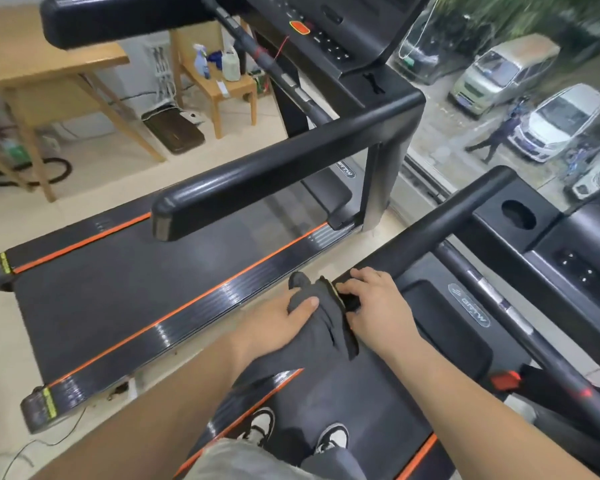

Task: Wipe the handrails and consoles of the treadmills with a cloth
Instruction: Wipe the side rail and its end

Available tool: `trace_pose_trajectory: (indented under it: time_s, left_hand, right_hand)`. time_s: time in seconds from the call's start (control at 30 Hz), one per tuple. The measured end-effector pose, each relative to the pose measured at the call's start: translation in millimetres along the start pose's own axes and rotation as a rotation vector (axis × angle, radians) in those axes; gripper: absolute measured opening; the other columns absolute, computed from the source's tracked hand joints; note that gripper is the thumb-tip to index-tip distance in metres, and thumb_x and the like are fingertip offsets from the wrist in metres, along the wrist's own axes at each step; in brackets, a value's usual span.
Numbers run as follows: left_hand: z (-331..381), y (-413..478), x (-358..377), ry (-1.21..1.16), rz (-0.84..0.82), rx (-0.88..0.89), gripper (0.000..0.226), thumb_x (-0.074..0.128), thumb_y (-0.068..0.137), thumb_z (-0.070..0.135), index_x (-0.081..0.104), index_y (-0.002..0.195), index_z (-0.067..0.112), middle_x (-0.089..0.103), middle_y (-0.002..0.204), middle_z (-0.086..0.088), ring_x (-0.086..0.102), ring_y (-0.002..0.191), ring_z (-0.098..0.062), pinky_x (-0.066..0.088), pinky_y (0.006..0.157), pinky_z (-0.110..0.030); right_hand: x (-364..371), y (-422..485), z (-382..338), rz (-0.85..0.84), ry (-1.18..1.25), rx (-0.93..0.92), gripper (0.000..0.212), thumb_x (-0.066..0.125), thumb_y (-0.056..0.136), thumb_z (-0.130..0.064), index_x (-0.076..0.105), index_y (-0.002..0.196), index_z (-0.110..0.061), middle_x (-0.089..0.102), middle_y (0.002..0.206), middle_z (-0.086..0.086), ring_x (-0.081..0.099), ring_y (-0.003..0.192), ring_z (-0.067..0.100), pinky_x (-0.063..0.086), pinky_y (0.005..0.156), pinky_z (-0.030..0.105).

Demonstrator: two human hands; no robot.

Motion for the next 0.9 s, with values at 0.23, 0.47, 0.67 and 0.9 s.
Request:
trace_pose_trajectory:
  time_s: [0.23,0.47,0.67,0.9]
  left_hand:
    - [-64,-88,31,-0.237,0.576,0.135,0.043,0.054,0.09,0.058,0.057,0.126,0.035,0.056,0.119,0.035,0.05,0.113,0.017,0.042,0.095,-0.011]
    - [-47,-37,2,-0.673,0.001,-0.204,0.026,0.059,0.101,0.05,0.074,0.112,0.032,0.079,0.102,0.009,0.076,0.09,-0.007,0.056,0.083,-0.026]
    - [-55,-32,4,-0.764,0.005,-0.411,0.034,0.062,0.095,0.057,0.077,0.114,0.032,0.079,0.101,0.01,0.075,0.095,-0.012,0.056,0.09,-0.028]
    - [-86,-105,48,-0.44,0.583,0.02,0.044,0.044,0.098,0.063,0.053,0.136,0.042,0.061,0.126,0.021,0.055,0.123,-0.003,0.046,0.103,-0.035]
  right_hand:
    - [-9,8,-5,-0.089,-0.031,0.061,0.067,0.09,0.064,-0.03,0.069,0.127,-0.033,0.052,0.127,-0.016,0.037,0.118,0.014,0.048,0.075,0.031]
    - [-7,6,-5,-0.095,-0.003,0.1,0.068,0.092,0.064,-0.028,0.068,0.127,-0.032,0.052,0.127,-0.015,0.037,0.123,0.014,0.05,0.078,0.035]
    - [-6,4,-7,-0.086,0.019,0.111,0.069,0.092,0.062,-0.021,0.069,0.126,-0.029,0.053,0.122,-0.015,0.038,0.119,0.015,0.043,0.074,0.033]
    - [-4,5,-5,-0.071,0.018,0.097,0.072,0.094,0.063,-0.026,0.068,0.13,-0.029,0.052,0.128,-0.014,0.038,0.125,0.016,0.036,0.077,0.03]
Point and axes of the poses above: each hand's wrist, its own y-axis towards the middle knuckle, its own x-axis out of the palm, z = x × y, the point moved 4 cm from there along y, towards the middle knuckle
